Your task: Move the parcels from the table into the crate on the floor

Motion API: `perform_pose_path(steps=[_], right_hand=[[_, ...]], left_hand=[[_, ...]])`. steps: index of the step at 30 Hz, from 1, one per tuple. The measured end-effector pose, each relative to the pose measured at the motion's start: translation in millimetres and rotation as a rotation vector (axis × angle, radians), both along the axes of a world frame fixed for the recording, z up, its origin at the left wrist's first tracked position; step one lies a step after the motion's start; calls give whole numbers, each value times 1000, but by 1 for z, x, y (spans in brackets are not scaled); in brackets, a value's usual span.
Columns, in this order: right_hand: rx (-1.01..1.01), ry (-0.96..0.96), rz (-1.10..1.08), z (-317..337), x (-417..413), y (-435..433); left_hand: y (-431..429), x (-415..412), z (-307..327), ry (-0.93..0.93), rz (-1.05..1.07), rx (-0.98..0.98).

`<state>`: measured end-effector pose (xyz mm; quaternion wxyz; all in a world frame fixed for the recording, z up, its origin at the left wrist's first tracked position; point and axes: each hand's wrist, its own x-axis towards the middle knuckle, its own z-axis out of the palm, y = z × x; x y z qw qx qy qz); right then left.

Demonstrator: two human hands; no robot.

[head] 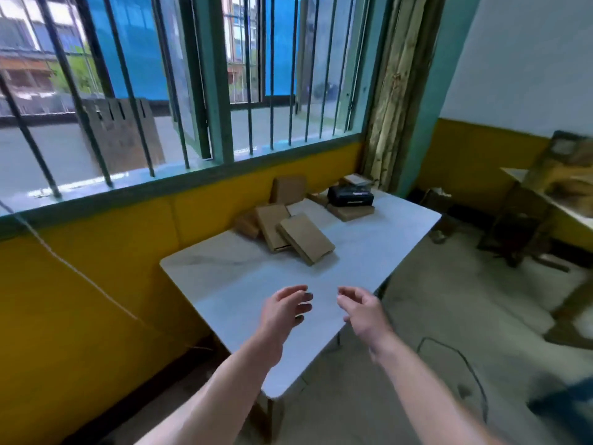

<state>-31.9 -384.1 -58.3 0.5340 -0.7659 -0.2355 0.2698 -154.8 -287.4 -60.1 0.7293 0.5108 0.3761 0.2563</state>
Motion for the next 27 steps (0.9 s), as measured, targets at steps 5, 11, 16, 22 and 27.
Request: perform_pose_path(steps=[5, 11, 16, 22, 27], right_hand=[[4, 65, -50, -12, 86, 5], [20, 63, -37, -22, 207, 49], [-39, 56, -6, -27, 319, 105], [-169, 36, 47, -29, 437, 159], [-214, 48, 96, -35, 503, 209]], left_hand=[[6, 88, -5, 29, -31, -12], [53, 212, -21, 15, -25, -9], [107, 325, -40, -10, 5, -82], [169, 438, -44, 5, 24, -155], [213, 500, -47, 22, 94, -138]])
